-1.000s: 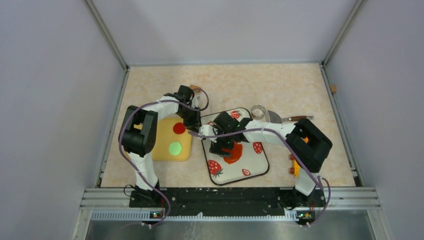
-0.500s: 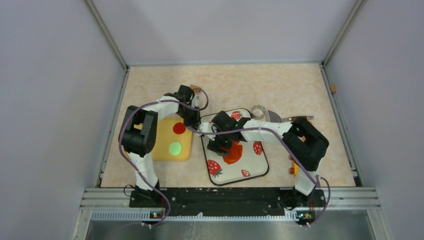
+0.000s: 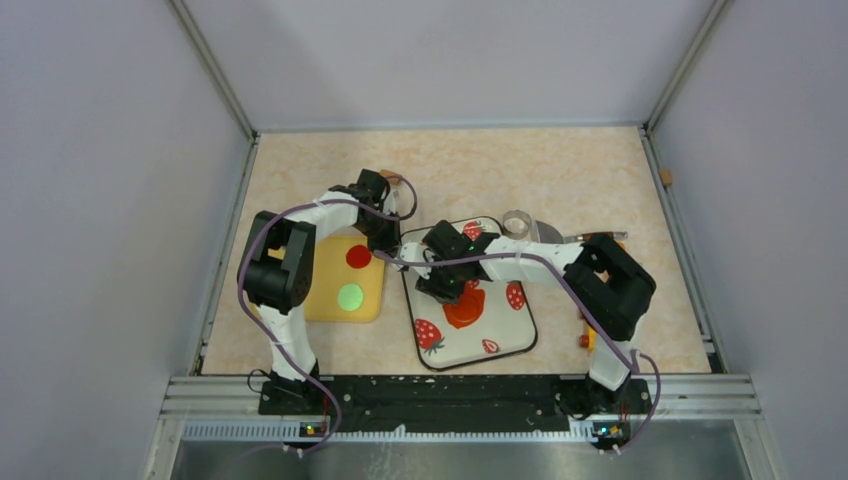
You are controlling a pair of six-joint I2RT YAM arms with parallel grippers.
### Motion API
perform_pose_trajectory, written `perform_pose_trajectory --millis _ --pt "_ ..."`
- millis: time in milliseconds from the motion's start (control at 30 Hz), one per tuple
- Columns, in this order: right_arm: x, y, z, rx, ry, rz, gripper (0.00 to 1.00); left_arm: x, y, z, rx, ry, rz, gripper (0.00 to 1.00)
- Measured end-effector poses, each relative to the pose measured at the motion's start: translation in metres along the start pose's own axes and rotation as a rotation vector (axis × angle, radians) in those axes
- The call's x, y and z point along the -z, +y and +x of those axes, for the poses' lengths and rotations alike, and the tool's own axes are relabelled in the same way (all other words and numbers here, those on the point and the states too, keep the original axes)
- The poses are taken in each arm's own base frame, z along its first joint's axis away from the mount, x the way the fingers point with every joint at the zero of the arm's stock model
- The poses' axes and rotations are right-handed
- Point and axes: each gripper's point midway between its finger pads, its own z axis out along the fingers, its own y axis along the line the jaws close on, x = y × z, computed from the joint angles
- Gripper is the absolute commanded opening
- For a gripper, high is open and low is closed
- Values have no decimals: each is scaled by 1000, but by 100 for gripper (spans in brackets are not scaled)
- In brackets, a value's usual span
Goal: Roll out the dumpling wrappers from the dough
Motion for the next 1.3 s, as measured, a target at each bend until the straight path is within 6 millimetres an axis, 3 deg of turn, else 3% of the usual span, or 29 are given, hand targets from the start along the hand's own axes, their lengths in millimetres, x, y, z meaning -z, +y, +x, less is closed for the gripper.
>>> perform_pose_trajectory --millis 467,633,733,833,933,1067,1300 --pt "19 -12 17 -4 60 38 35 1 1 -3 -6 -13 -14 0" --pt "26 -9 17 -7 53 10 45 1 1 -4 -9 -16 -17 0" --pt "32 4 9 5 18 -73 61 1 1 -4 -9 -15 -15 0" --pt "42 17 -11 75 -53 -182 73 1 -1 -4 -14 -12 -1 0" --pt "50 23 -26 201 -127 -250 74 1 -2 -4 -27 -10 6 0" --pt "53 27 -29 372 -175 -295 74 1 -4 -10 -52 -16 13 0" --pt "37 17 -39 525 -189 -318 74 3 -7 -15 -82 -28 21 0"
